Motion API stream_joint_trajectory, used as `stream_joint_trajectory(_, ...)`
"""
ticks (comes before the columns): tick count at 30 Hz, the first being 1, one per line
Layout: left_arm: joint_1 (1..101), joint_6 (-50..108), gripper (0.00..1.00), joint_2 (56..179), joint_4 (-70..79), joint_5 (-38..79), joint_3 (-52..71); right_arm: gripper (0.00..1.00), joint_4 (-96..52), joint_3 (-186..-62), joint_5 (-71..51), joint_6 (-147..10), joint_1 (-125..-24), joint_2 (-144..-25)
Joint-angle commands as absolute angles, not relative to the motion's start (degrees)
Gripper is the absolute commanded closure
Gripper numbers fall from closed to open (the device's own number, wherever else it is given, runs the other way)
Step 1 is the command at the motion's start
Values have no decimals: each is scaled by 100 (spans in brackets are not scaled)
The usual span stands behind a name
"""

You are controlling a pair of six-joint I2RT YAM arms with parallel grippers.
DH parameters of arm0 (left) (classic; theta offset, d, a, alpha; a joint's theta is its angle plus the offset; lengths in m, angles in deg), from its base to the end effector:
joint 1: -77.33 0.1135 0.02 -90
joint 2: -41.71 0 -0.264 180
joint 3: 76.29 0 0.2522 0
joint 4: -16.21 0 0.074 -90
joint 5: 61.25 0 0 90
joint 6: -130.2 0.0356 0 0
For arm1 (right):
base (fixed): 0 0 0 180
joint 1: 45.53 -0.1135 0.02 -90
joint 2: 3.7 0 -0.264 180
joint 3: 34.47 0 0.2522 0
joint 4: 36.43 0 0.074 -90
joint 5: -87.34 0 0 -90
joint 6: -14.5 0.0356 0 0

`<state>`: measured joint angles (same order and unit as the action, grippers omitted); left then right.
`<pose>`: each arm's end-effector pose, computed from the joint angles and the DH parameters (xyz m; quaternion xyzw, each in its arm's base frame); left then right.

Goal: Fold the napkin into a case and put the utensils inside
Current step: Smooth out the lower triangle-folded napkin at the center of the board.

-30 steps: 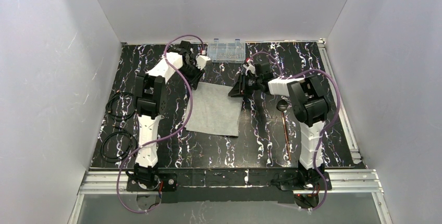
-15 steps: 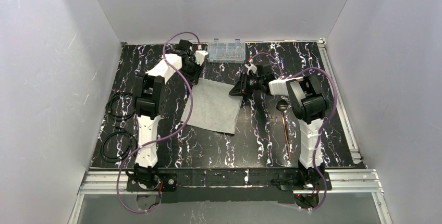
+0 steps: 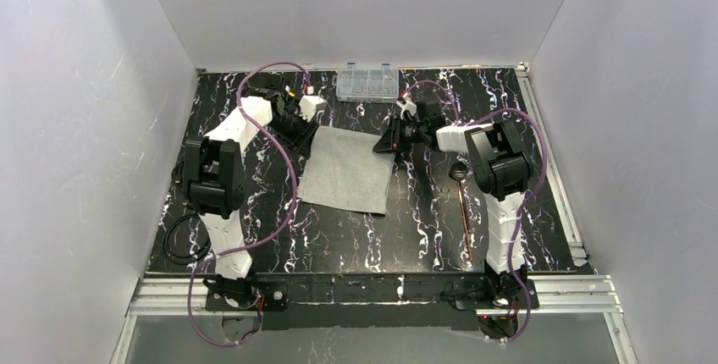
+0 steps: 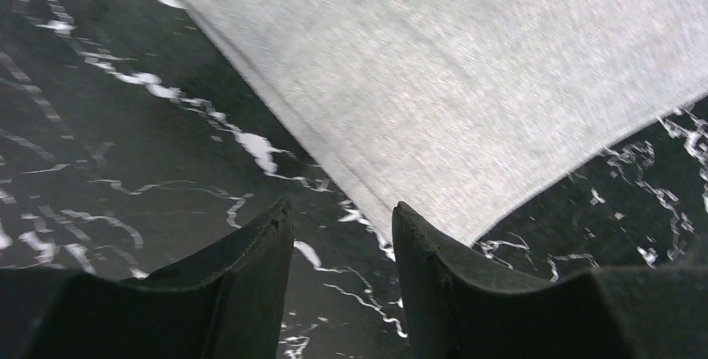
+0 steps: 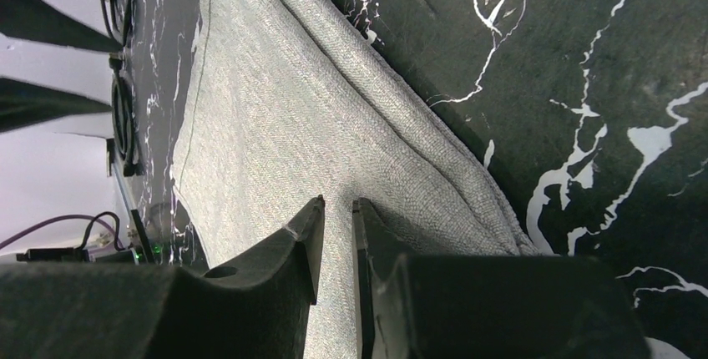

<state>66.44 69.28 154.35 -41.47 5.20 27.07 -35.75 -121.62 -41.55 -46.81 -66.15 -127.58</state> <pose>0.4021 -0.0919 0.2184 0.3661 0.8875 -0.1665 0.2247 0.4134 0.1794 0.1201 -0.0876 0.8537 0.4455 0.2551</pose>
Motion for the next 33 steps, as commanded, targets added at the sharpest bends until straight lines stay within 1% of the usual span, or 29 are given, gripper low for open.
stream_joint_trajectory(1, 6531, 7159, 55, 15226, -4552, -115, 2327, 71, -3419, -12242, -4078, -4791, -6529, -13027)
stream_joint_trajectory(5, 6437, 7092, 56, 15231, -4611, -542, 2157, 70, -3337, -12402, -4209, -4782, -6506, -12995)
stream_joint_trajectory(9, 6266, 7066, 60, 15382, -4472, -76, 1880, 68, -2813, -12789, -3918, -5098, -6502, -12803)
stream_joint_trajectory(12, 6266, 6872, 64, 15454, -4256, 207, 1748, 68, -2764, -12860, -3804, -5097, -6522, -12556)
stream_joint_trajectory(15, 6276, 6686, 65, 15337, -4162, 212, 1683, 63, -2729, -12779, -3747, -5091, -6590, -12188)
stream_joint_trajectory(18, 6274, 6561, 65, 15016, -4251, -94, 1665, 62, -2823, -12513, -3774, -4976, -6700, -11851)
stream_joint_trajectory(22, 6369, 6425, 64, 14611, -4466, -132, 1757, 62, -3089, -11922, -3819, -4756, -6972, -11481)
stream_joint_trajectory(27, 6406, 6378, 63, 14671, -4401, 554, 1469, 62, -3532, -11064, -3766, -4449, -7300, -11062)
stream_joint_trajectory(33, 6406, 6135, 63, 15067, -4201, 962, 1243, 62, -3918, -10311, -3858, -4176, -7462, -10678)
